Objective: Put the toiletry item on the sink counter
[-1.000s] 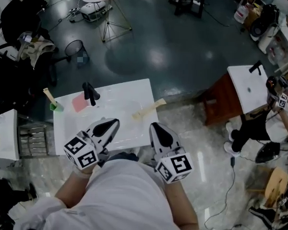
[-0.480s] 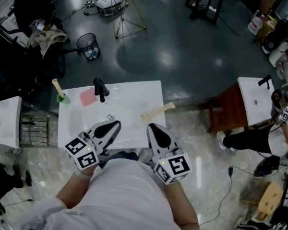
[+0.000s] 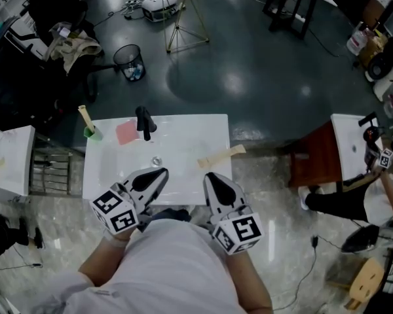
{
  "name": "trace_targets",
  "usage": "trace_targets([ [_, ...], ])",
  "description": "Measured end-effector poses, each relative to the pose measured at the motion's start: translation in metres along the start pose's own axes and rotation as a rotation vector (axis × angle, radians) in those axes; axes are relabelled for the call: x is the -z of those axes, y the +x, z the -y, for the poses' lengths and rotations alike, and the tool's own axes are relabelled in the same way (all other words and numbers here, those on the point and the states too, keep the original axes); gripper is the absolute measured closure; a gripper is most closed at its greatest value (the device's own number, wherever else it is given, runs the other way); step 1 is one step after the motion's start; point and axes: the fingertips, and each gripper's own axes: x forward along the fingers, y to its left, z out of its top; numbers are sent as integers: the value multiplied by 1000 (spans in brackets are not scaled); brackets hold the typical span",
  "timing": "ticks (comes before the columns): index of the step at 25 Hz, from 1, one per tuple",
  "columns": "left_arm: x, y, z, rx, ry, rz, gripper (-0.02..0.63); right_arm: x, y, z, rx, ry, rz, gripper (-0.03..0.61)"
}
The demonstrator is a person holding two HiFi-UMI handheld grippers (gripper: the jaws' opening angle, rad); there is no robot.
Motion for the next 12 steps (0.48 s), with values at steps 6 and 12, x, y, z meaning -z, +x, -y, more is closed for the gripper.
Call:
trace_targets([
  [6,4,-4,-2,-16,-1,1,598,4,2,-2,-13,-3,-5,549],
  [12,3,-6,-2,-23,-3,4,598,3,0,-3,-12,-4,-10,549],
])
